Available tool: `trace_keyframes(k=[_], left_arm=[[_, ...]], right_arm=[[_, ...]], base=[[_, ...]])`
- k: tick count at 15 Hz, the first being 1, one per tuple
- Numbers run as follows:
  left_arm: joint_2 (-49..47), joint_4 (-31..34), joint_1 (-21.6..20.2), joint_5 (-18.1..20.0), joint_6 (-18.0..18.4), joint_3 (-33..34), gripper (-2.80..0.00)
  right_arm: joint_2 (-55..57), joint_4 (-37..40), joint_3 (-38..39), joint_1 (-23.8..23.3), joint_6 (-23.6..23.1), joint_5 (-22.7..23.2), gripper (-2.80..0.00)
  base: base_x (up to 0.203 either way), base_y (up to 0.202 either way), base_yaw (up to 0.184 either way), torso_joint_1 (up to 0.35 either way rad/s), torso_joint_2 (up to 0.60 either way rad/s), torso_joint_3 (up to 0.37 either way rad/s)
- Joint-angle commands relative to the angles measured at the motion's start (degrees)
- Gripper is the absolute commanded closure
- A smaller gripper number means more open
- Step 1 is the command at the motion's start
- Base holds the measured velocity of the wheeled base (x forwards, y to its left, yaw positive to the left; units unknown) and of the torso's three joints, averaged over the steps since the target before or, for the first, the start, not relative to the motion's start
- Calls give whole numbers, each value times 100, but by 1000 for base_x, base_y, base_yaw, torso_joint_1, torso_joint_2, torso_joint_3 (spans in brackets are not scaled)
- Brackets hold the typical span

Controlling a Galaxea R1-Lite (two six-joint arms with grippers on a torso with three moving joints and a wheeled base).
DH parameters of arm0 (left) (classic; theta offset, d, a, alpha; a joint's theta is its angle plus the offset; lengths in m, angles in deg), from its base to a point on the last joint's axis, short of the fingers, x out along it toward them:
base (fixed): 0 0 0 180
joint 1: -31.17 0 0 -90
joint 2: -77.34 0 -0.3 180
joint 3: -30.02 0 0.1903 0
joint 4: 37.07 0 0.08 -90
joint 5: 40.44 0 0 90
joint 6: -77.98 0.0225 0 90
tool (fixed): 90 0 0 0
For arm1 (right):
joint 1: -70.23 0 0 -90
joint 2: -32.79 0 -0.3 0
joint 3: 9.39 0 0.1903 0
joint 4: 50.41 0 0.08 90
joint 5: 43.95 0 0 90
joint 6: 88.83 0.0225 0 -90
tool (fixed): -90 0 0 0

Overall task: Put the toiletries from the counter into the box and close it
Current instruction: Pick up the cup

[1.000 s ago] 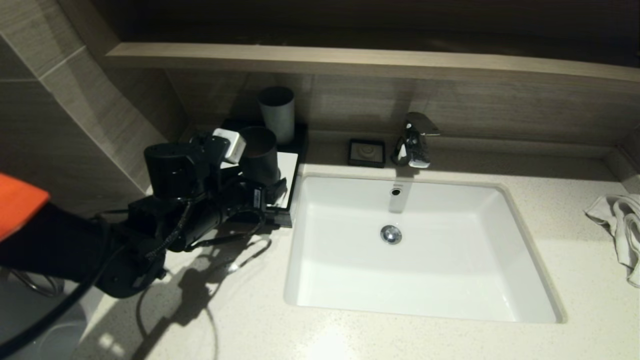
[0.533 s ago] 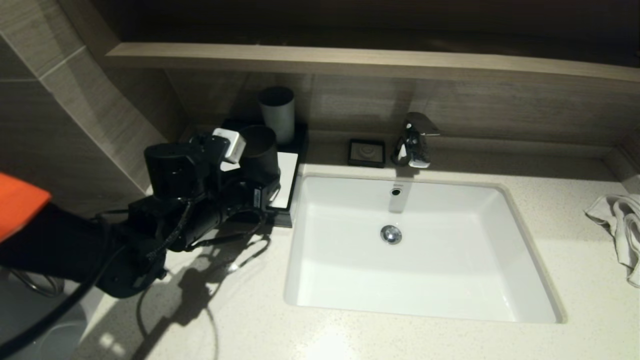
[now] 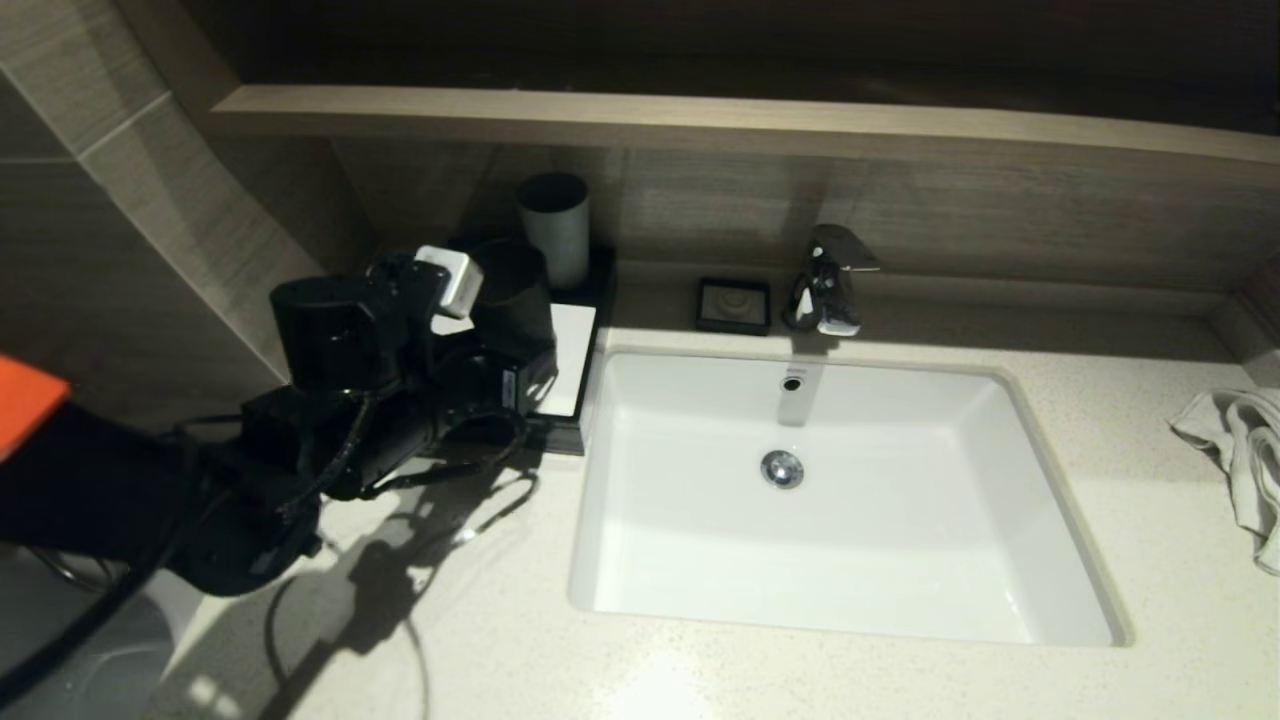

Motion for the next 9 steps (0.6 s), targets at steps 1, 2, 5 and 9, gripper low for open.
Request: trace_keyframes(k=[1, 2, 5, 9], left_arm=[[303, 66, -61, -7, 0, 1, 0], [359, 160, -87, -10, 0, -7, 0], [403, 216, -122, -281, 0, -47, 0], [397, 216, -157, -549, -4, -88, 0]], right_arm=[[0, 0, 9, 0, 0, -2, 0], [0, 0, 0, 0, -6, -2, 0], [9, 0, 0, 0, -5, -2, 0], [9, 0, 0, 0, -1, -2, 0]], base=[[0, 0, 0, 0, 0, 0], [0, 0, 0, 0, 0, 0], [0, 0, 0, 0, 0, 0], [0, 0, 0, 0, 0, 0]])
